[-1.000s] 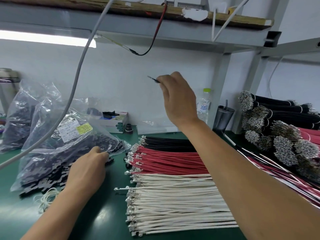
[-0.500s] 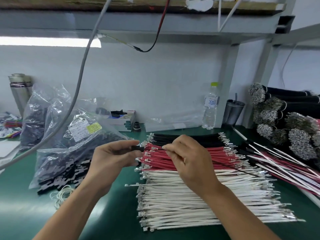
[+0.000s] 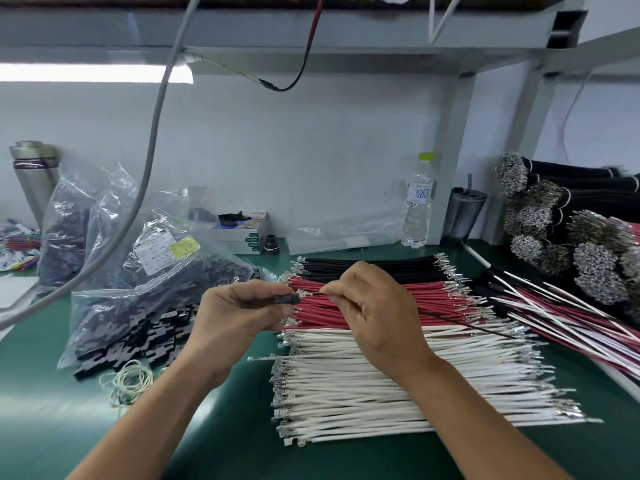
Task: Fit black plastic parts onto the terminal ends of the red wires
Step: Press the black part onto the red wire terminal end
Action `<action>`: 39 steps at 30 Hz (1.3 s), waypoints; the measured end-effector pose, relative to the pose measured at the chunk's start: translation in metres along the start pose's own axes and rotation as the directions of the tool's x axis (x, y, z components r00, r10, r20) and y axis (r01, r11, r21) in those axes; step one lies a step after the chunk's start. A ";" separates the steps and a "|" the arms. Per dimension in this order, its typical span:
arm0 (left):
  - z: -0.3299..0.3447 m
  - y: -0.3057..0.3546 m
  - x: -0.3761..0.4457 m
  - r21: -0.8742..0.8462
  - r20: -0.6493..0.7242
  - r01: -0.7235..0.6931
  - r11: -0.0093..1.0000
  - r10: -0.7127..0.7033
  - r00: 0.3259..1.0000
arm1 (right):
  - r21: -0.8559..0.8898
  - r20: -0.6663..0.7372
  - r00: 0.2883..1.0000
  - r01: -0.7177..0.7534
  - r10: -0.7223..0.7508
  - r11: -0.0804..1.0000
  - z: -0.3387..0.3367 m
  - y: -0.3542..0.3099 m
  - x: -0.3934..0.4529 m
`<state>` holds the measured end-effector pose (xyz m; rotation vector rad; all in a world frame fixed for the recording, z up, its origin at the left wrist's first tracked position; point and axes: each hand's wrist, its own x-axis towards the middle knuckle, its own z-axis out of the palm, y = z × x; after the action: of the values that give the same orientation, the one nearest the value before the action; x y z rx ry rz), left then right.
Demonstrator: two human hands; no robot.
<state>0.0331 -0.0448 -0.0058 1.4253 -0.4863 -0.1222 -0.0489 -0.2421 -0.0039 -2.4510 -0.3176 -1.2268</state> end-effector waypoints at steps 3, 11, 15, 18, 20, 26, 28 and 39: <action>0.000 -0.001 0.000 0.013 -0.008 0.002 1.000 -0.002 1.000 | 0.017 -0.017 1.000 -0.010 0.011 1.000 -0.001 0.001 0.000; 0.001 -0.003 -0.001 0.032 0.049 -0.038 0.999 0.036 0.998 | -0.011 0.049 0.997 0.056 -0.055 0.998 0.006 -0.006 0.000; 0.004 -0.004 -0.002 0.054 0.076 -0.056 0.997 0.052 0.996 | -0.009 0.090 0.995 0.038 -0.037 0.999 0.012 -0.011 -0.001; 0.005 -0.005 -0.001 0.029 0.035 -0.018 0.999 0.017 0.999 | 0.027 0.094 0.995 -0.044 0.041 0.999 0.010 -0.008 0.000; 0.006 -0.006 0.000 0.039 0.028 -0.002 0.999 0.001 1.000 | 0.023 0.092 0.992 -0.086 0.083 0.996 0.008 -0.004 0.002; 0.004 -0.007 -0.001 0.071 0.051 -0.035 0.997 0.031 0.998 | -0.017 0.112 0.993 -0.033 0.035 0.999 0.015 -0.009 -0.001; 0.005 -0.007 -0.002 0.095 0.061 -0.053 0.994 0.047 0.997 | -0.023 0.113 0.993 -0.024 0.026 0.999 0.016 -0.009 0.000; 0.011 -0.011 0.007 0.019 -0.154 -0.020 1.000 0.023 0.988 | -0.284 -0.078 0.977 0.168 -0.197 0.944 0.007 -0.001 0.008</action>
<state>0.0379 -0.0589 -0.0140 1.4341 -0.3755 0.0100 -0.0391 -0.2382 -0.0012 -2.6231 -0.3735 -1.5682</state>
